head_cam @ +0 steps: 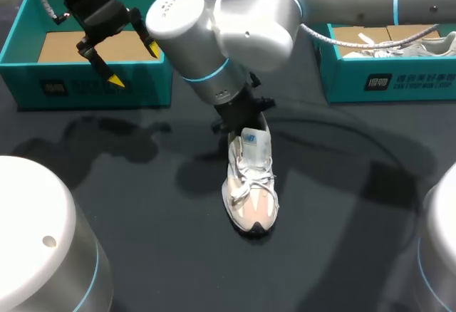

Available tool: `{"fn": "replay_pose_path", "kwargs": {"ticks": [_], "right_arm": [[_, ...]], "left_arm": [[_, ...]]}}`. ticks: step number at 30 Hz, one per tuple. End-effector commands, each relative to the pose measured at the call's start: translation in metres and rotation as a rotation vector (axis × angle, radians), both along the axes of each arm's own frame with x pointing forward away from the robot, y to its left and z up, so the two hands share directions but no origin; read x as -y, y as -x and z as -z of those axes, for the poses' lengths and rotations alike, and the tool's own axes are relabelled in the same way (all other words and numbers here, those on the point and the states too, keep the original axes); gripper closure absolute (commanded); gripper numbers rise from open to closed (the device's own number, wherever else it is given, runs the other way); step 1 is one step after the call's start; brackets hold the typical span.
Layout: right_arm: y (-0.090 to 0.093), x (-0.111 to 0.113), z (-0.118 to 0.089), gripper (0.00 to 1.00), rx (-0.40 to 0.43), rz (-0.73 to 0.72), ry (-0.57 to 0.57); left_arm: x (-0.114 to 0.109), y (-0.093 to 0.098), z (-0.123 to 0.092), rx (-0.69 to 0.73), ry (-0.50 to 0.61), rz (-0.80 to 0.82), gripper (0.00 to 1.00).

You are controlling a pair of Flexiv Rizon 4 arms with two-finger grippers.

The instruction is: Take the shoe out of the shoebox, open the shoe tongue, remove and reinsert the insole, then place the shoe into the shoebox

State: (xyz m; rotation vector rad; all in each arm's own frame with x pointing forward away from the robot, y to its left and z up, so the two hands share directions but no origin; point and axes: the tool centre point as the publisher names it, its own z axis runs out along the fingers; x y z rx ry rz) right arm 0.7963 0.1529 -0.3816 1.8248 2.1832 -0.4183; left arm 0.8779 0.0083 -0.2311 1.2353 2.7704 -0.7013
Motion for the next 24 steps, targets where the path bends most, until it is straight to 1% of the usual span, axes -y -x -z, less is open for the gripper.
{"fn": "replay_pose_path", "kwargs": {"ticks": [1, 3, 4, 10, 12, 14, 15, 16, 18, 19, 24], "right_arm": [[-0.008, 0.007, 0.028, 1.00, -0.067, 0.015, -0.058], [-0.006, 0.003, 0.029, 1.00, -0.065, 0.008, -0.084], [-0.004, 0.000, 0.026, 1.00, -0.062, 0.005, -0.089], [0.000, -0.018, -0.007, 1.00, -0.020, -0.027, -0.097], [0.001, -0.017, -0.018, 1.00, -0.026, -0.026, -0.117], [0.000, -0.013, -0.026, 1.00, -0.055, -0.012, -0.152], [0.001, -0.011, -0.030, 1.00, -0.052, -0.007, -0.165], [0.001, -0.010, -0.032, 1.00, -0.079, 0.011, -0.189], [0.002, -0.010, -0.036, 1.00, -0.081, 0.015, -0.194], [0.003, -0.010, -0.038, 1.00, -0.105, 0.026, -0.203], [0.005, -0.010, -0.040, 1.00, -0.120, 0.059, -0.183]], "left_arm": [[0.000, 0.000, 0.000, 0.001, -0.002, 0.000, 0.00], [0.000, 0.000, 0.000, 0.001, -0.002, 0.000, 0.00], [0.000, 0.000, 0.000, 0.001, -0.002, 0.000, 0.00], [0.000, 0.000, 0.000, 0.001, -0.002, 0.000, 0.00], [0.000, 0.000, 0.000, 0.001, -0.002, 0.000, 0.00], [0.000, 0.000, 0.000, 0.001, -0.002, 0.000, 0.00], [0.000, 0.000, 0.000, 0.001, -0.002, 0.000, 0.00], [0.000, 0.000, 0.000, 0.001, -0.002, 0.000, 0.00], [0.000, 0.000, 0.000, 0.001, -0.002, 0.000, 0.00], [0.000, 0.000, 0.000, 0.001, -0.002, 0.000, 0.00], [0.000, 0.000, 0.000, 0.001, -0.002, 0.000, 0.00]]}}
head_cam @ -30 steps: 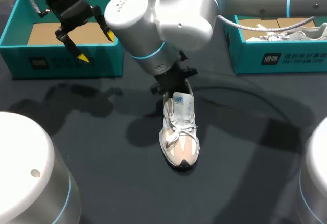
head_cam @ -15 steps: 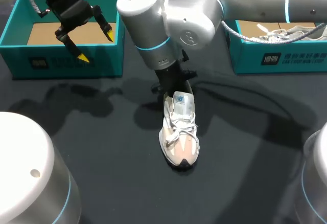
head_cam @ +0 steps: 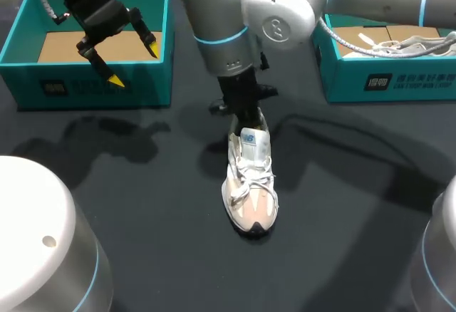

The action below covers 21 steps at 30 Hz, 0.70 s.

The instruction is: Take the shoe out of the shoebox, open the shoe tongue, remove and reinsert the insole, then place the shoe into the shoebox

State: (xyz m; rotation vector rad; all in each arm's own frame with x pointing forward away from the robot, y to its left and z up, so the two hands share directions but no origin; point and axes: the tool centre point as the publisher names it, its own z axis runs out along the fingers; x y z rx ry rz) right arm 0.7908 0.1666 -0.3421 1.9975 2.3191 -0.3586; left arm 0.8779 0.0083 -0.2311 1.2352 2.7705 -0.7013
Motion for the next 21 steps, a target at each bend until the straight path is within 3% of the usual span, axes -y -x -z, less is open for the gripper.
{"fn": "replay_pose_path", "kwargs": {"ticks": [1, 3, 6, 9, 21], "right_arm": [[0.000, 0.004, 0.000, 1.00, -0.012, 0.015, -0.006], [0.003, 0.004, 0.001, 0.96, -0.018, 0.021, -0.010], [0.007, 0.001, 0.000, 0.78, -0.039, 0.025, -0.029], [0.008, -0.002, -0.001, 0.68, -0.055, 0.027, -0.040], [0.014, -0.016, 0.002, 0.56, -0.086, 0.029, -0.053]], "left_arm": [[0.000, 0.000, 0.000, 0.001, -0.002, 0.001, 0.00], [0.000, 0.000, 0.000, 0.001, -0.002, 0.001, 0.00], [0.000, 0.000, 0.000, 0.001, -0.002, 0.001, 0.00], [0.000, 0.000, 0.000, 0.001, -0.002, 0.001, 0.00], [0.000, 0.000, 0.000, 0.001, -0.002, 0.001, 0.00]]}}
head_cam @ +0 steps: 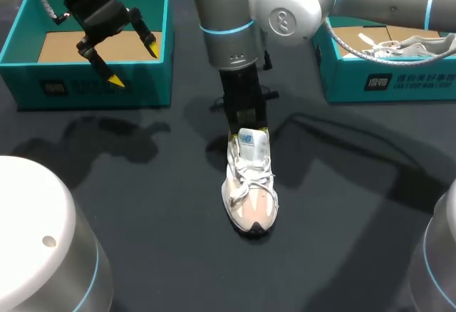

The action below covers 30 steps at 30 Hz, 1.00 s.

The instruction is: Take the shoe out of the shoebox, open the shoe tongue, remove and reinsert the insole, then place the shoe into the shoebox

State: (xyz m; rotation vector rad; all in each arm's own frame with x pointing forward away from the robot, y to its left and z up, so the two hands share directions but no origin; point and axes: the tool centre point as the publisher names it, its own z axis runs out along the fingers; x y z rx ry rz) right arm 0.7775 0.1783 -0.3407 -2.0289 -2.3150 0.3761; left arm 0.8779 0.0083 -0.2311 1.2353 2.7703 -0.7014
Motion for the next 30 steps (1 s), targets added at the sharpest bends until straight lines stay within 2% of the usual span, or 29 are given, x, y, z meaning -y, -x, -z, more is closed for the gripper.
{"fn": "replay_pose_path", "kwargs": {"ticks": [1, 4, 5, 7, 11, 21, 26, 30], "right_arm": [[0.001, -0.006, 0.003, 0.55, -0.008, 0.000, 0.003], [0.002, -0.008, 0.005, 0.51, -0.014, 0.001, -0.003], [0.003, -0.008, 0.005, 0.45, -0.014, 0.001, -0.004], [0.003, -0.009, 0.005, 0.28, -0.015, 0.000, -0.007], [0.002, -0.010, 0.006, 0.00, -0.026, -0.004, -0.015], [0.004, -0.007, 0.012, 0.00, -0.063, 0.003, -0.068], [0.012, -0.008, 0.004, 0.00, 0.011, -0.002, -0.037], [0.018, -0.007, -0.008, 0.00, 0.037, 0.005, -0.028]], "left_arm": [[0.000, 0.000, 0.000, 0.001, -0.002, 0.000, 0.00], [0.000, 0.000, 0.000, 0.001, -0.002, 0.000, 0.00], [0.000, 0.000, 0.000, 0.001, -0.002, 0.000, 0.00], [0.000, 0.000, 0.000, 0.001, -0.002, 0.000, 0.00], [0.000, 0.000, 0.000, 0.001, -0.002, 0.000, 0.00], [0.000, 0.000, 0.000, 0.001, -0.002, 0.000, 0.00], [0.000, 0.000, 0.000, 0.001, -0.002, 0.000, 0.00], [0.000, 0.000, 0.000, 0.001, -0.002, 0.000, 0.00]]}}
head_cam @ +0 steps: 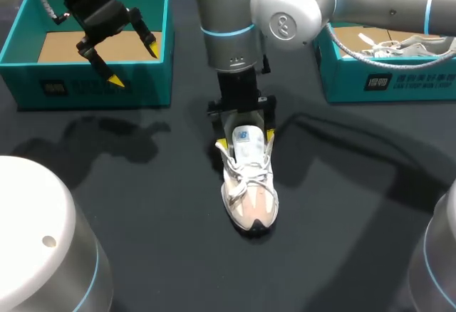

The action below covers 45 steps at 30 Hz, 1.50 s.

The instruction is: Take the shoe out of the shoebox, open the shoe tongue, remove and reinsert the insole, then place the shoe into the shoebox

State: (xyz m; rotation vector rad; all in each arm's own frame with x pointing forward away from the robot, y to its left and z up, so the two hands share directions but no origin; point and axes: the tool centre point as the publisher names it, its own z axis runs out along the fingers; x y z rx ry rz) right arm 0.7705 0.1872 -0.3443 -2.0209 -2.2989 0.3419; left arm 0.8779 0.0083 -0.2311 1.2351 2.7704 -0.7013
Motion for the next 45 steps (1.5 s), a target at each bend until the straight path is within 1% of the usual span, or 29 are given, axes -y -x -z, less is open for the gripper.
{"fn": "replay_pose_path", "kwargs": {"ticks": [1, 4, 10, 15, 22, 23, 24, 27, 28, 30, 32, 35, 39, 41, 45], "right_arm": [[0.011, 0.003, -0.014, 0.00, 0.047, -0.005, -0.001], [0.012, 0.004, -0.019, 0.00, 0.066, -0.016, -0.002], [0.012, 0.006, -0.024, 0.00, 0.057, -0.008, 0.000], [0.018, 0.009, -0.032, 0.00, 0.067, 0.008, 0.010], [0.032, 0.011, -0.050, 0.00, 0.090, 0.037, 0.006], [0.035, 0.011, -0.051, 0.06, 0.088, 0.044, 0.004], [0.038, 0.011, -0.053, 0.15, 0.089, 0.047, -0.002], [0.050, 0.009, -0.058, 0.35, 0.087, 0.067, -0.007], [0.054, 0.008, -0.059, 0.39, 0.090, 0.072, -0.009], [0.062, 0.007, -0.062, 0.54, 0.085, 0.084, -0.007], [0.070, 0.005, -0.063, 0.60, 0.085, 0.094, -0.008], [0.078, 0.004, -0.062, 0.73, 0.078, 0.104, -0.003], [0.081, 0.005, -0.054, 0.72, 0.077, 0.090, -0.007], [0.077, 0.005, -0.050, 0.72, 0.083, 0.075, -0.006], [0.062, 0.008, -0.041, 0.69, 0.087, 0.057, 0.007]], "left_arm": [[0.000, 0.000, 0.000, 0.001, -0.002, 0.001, 0.00], [0.000, 0.000, 0.000, 0.001, -0.002, 0.001, 0.00], [0.000, 0.000, 0.000, 0.001, -0.002, 0.001, 0.00], [0.000, 0.000, 0.000, 0.001, -0.002, 0.001, 0.00], [0.000, 0.000, 0.000, 0.001, -0.002, 0.001, 0.00], [0.000, 0.000, 0.000, 0.001, -0.002, 0.001, 0.00], [0.000, 0.000, 0.000, 0.001, -0.002, 0.001, 0.00], [0.000, 0.000, 0.000, 0.001, -0.002, 0.001, 0.00], [0.000, 0.000, 0.000, 0.001, -0.002, 0.001, 0.00], [0.000, 0.000, 0.000, 0.001, -0.002, 0.001, 0.00], [0.000, 0.000, 0.000, 0.001, -0.002, 0.001, 0.00], [0.000, 0.000, 0.000, 0.001, -0.002, 0.001, 0.00], [0.000, 0.000, 0.000, 0.001, -0.002, 0.001, 0.00], [0.000, 0.000, 0.000, 0.001, -0.002, 0.001, 0.00], [0.000, 0.000, 0.000, 0.001, -0.002, 0.001, 0.00]]}}
